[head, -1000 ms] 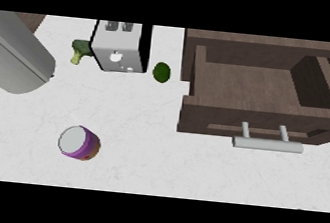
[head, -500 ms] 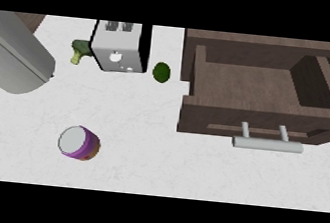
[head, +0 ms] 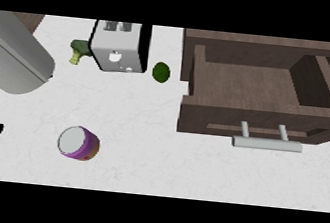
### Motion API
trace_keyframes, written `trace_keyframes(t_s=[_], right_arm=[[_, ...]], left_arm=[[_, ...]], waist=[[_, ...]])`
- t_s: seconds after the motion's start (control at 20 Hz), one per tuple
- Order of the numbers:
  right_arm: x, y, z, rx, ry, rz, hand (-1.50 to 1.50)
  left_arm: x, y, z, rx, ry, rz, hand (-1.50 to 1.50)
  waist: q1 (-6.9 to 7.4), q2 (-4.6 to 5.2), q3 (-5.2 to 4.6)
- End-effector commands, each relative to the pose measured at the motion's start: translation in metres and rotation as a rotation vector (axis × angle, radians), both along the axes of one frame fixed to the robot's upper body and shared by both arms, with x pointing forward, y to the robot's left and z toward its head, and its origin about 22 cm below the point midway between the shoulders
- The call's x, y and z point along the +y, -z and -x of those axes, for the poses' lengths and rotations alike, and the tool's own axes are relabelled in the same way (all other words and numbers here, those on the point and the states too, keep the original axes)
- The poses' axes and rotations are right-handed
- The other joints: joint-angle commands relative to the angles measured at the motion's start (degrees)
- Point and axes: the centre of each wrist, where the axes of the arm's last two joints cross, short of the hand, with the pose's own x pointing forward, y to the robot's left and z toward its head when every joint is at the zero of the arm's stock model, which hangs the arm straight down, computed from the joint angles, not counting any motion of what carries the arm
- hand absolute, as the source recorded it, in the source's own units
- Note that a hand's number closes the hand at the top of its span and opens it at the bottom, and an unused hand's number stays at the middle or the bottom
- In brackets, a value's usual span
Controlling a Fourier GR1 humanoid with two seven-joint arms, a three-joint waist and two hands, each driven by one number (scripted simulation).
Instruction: Pick up the can, place it into the drawer and close the drawer
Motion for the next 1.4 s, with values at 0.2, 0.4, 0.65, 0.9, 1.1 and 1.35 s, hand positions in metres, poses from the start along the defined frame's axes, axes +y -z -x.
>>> trace_keyframes(t_s=[0.2, 0.4, 0.65, 0.9, 1.1, 1.35], right_arm=[[-0.015, -0.012, 0.021, -0.011, 0.003, 0.010, -1.50], [-0.009, -0.020, 0.027, -0.005, 0.000, 0.024, -1.50], [-0.017, 0.012, 0.029, 0.002, 0.010, 0.000, -1.50], [-0.011, -0.019, 0.027, -0.003, 0.007, 0.011, -1.50], [-0.029, -0.023, 0.039, 0.004, -0.004, 0.006, -1.50], [-0.022, -0.014, 0.029, 0.008, -0.005, -0.021, -1.50]], left_arm=[[-0.005, 0.026, -0.043, 0.001, -0.012, 0.045, -1.50], [-0.016, 0.035, -0.043, 0.030, -0.014, 0.053, -1.50], [-0.012, 0.075, -0.052, 0.063, -0.017, 0.036, -1.50], [-0.018, 0.101, -0.071, 0.071, -0.054, 0.038, -1.50], [-0.007, 0.101, -0.061, 0.091, -0.065, 0.009, -1.50], [0.015, 0.148, -0.051, 0.075, -0.115, 0.010, -1.50]], waist=[[-0.25, 0.05, -0.01], [-0.21, 0.03, -0.01], [-0.08, 0.06, -0.01], [-0.12, 0.09, -0.03], [-0.02, 0.03, -0.01], [0.15, 0.07, -0.03]])
